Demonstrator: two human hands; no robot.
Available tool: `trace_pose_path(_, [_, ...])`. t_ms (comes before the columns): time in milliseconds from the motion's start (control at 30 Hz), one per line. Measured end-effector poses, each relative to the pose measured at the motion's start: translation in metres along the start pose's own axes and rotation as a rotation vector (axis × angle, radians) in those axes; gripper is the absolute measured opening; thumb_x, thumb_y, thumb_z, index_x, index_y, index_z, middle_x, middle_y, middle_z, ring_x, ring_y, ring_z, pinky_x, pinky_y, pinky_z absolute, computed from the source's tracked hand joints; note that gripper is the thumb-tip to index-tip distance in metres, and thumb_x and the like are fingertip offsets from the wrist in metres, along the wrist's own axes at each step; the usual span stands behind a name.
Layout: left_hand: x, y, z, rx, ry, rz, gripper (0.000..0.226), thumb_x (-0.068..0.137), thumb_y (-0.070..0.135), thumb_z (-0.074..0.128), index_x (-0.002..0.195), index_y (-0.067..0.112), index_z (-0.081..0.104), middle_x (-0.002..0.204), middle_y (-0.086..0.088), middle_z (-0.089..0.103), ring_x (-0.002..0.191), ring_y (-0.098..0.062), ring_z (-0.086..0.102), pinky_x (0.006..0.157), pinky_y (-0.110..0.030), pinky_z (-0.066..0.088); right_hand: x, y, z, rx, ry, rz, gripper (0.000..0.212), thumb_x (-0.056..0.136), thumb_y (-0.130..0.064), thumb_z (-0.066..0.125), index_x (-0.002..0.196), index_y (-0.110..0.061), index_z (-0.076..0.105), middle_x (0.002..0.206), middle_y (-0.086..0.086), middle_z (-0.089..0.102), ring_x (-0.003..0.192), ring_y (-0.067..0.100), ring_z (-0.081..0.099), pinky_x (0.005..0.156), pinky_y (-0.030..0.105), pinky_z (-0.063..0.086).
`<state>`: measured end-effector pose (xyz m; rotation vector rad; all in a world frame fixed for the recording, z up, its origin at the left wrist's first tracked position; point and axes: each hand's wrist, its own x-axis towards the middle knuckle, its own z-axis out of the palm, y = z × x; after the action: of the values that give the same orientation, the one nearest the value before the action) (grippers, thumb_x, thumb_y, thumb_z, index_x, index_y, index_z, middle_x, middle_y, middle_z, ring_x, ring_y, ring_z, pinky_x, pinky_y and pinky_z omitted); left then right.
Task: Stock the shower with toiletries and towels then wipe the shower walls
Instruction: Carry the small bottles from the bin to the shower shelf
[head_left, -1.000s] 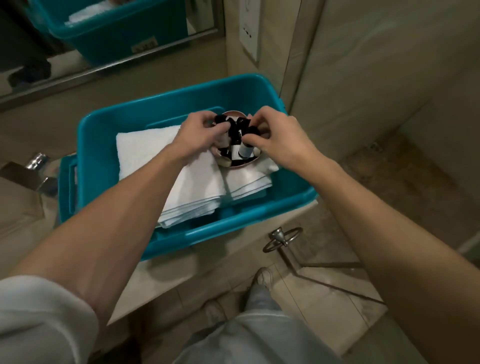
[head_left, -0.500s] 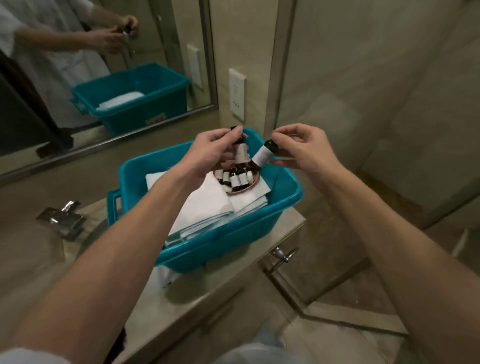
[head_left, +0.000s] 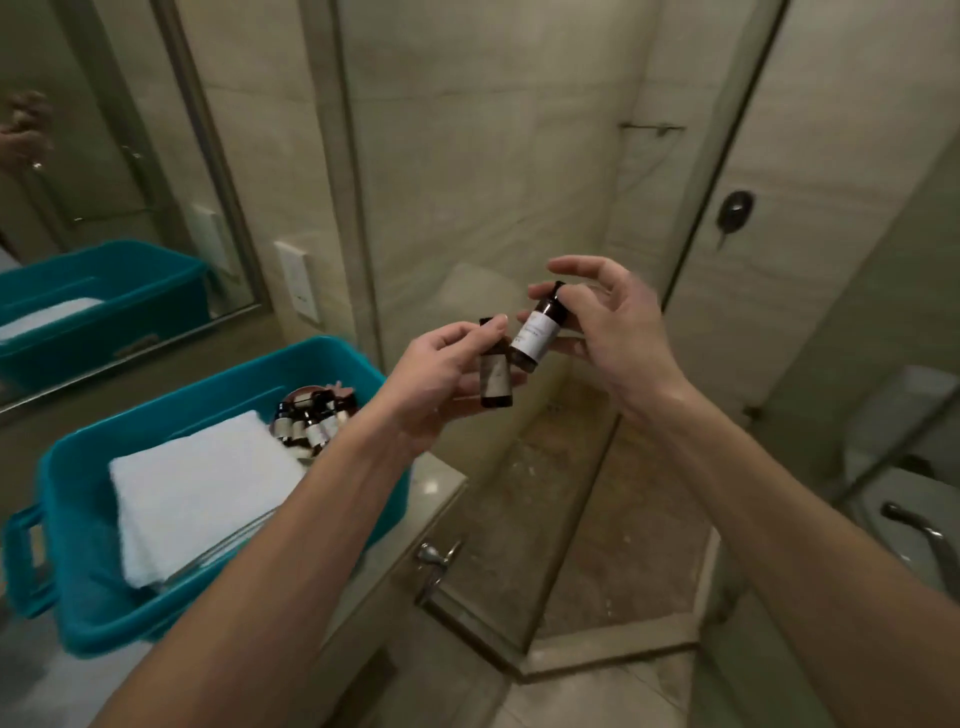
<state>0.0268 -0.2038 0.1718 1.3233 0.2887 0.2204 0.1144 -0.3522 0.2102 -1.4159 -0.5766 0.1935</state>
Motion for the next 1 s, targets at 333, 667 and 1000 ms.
trace_pose_path(333, [0.001,-0.007,0.150,-0.092,-0.260,-0.097,0.034,0.094,0.041,0.064,0.113,0.014,0.067,0.106,-0.018,0.074,0.083,-0.025,0.075,0.079,-0.036,0.060,-0.046,-0.024,-0.139,-0.060,0.171,-0.165,0.017,0.103,-0.005,0.050,0.119,0.003,0.053,0.117,0.017,0.070,0.095,0.031,0.074,0.078,0.038,0.062])
trace_pose_path(667, [0.019,-0.025,0.253,-0.092,-0.383,-0.122,0.029,0.094,0.035,0.065,0.108,0.011,0.070,0.102,-0.017,0.075,0.081,-0.026,0.076,0.062,-0.028,0.059,-0.054,-0.016,-0.235,-0.146,0.393,0.008,0.027,0.094,-0.008,0.065,0.121,-0.008,0.062,0.106,0.004,0.075,0.089,0.009,0.074,0.071,0.022,0.054])
trace_pose_path(1000, [0.102,-0.033,0.286,-0.072,-0.464,-0.104,0.041,0.094,0.035,0.066,0.120,0.003,0.068,0.115,-0.019,0.073,0.107,-0.037,0.070,0.087,-0.037,0.060,0.003,-0.008,-0.278,-0.157,0.445,0.049,0.025,0.091,-0.001,0.065,0.115,-0.007,0.070,0.099,0.004,0.077,0.087,0.009,0.074,0.071,0.020,0.056])
